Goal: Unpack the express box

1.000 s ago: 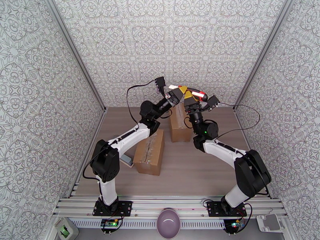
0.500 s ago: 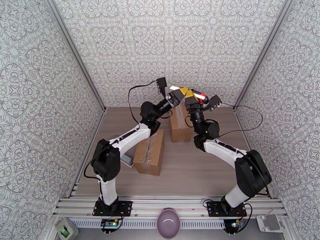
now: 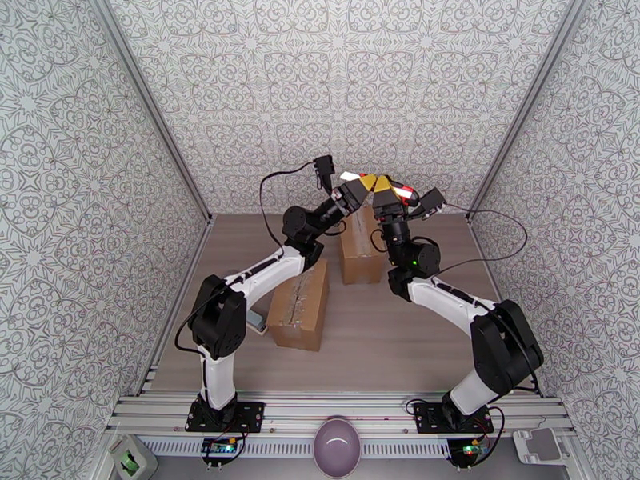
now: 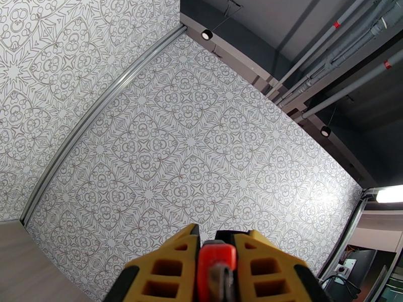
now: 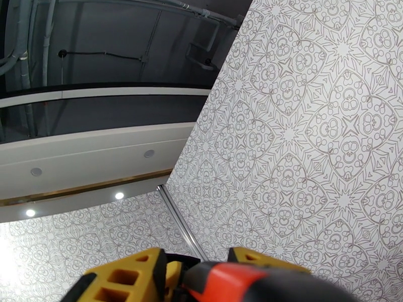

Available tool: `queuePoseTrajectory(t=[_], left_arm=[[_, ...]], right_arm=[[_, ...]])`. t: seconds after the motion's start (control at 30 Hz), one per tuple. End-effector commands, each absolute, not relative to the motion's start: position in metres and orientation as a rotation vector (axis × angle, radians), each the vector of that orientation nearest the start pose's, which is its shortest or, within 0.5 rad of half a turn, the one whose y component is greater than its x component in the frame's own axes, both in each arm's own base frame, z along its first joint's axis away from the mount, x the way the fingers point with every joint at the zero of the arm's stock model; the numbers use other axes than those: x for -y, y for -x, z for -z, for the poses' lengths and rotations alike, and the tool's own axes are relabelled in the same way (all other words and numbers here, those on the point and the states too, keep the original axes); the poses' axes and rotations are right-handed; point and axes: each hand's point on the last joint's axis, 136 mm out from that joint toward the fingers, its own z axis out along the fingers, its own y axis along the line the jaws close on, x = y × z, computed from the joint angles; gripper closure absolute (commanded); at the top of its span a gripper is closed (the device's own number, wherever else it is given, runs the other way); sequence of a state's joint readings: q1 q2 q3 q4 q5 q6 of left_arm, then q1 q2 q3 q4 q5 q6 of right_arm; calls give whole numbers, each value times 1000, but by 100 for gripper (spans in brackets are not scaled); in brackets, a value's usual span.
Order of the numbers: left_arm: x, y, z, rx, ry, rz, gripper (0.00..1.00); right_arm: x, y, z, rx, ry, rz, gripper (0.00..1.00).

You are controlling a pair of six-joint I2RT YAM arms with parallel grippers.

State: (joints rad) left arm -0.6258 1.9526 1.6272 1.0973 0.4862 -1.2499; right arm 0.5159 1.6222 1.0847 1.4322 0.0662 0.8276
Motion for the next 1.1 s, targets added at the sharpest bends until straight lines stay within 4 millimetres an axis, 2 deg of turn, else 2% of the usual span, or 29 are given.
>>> queuePoseTrajectory(t=[0.0,0.2,0.43,0.6,0.8,0.87,0.93,1.07], left_arm=[[391,-370,-491,-1060,-333,1949,100],[400,-370,-487,-1077,-365,1952,100],[405,-372,-479,-1108,-382,1935,100],[407,-371,-477,-1127,-412,1902,98],[408,-371,-471,-1144,-423,1875,80],[407,-372,-470,-1149,-423,1867,68],[405,-372,-467,-1154,-420,1853,51],[398,-374,-463,-1162,-417,1827,35]], right_arm=[[-196,-361,-524,-632,-151,-1319,65],[-199,-361,-527,-629,-147,-1353,70],[-196,-358,-529,-623,-150,-1371,83],[-190,-360,-526,-624,-177,-1384,88],[-183,-365,-521,-634,-204,-1391,90],[-180,-365,-520,-635,-207,-1385,90],[-177,-366,-518,-639,-211,-1376,91],[-171,-367,-515,-643,-220,-1359,91]])
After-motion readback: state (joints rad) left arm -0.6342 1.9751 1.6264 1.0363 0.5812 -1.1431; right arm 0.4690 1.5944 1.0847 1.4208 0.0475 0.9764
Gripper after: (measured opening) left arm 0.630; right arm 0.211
